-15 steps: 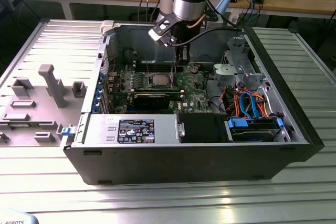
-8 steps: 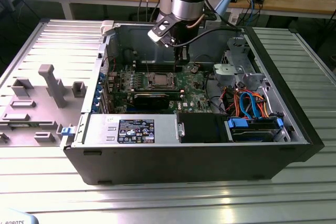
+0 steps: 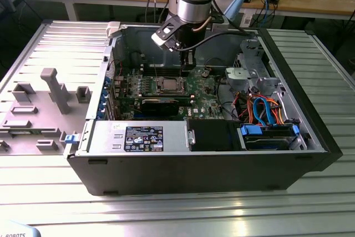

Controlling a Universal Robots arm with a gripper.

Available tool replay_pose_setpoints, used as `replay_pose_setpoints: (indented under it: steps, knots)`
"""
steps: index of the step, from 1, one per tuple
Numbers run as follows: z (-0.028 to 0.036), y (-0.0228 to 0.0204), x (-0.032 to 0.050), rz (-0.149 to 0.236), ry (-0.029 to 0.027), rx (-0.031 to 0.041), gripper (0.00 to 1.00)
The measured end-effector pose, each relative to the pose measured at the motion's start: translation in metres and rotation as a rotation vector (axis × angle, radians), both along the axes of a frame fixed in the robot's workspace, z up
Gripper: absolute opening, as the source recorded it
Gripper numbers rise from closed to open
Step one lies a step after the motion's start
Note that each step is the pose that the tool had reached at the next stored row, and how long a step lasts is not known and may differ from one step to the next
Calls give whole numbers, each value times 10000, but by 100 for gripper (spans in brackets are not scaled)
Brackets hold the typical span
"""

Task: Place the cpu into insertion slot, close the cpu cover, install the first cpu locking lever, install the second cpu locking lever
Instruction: 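Close the cpu cover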

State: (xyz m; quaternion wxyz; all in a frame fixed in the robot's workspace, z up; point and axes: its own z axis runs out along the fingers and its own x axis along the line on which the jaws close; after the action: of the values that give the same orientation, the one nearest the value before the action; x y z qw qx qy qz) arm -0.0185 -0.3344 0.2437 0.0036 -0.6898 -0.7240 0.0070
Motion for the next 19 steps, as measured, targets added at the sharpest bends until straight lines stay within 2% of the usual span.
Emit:
replay_pose_setpoints:
  steps: [19]
  knots:
    - [-32, 0, -44, 1, 0, 0, 11]
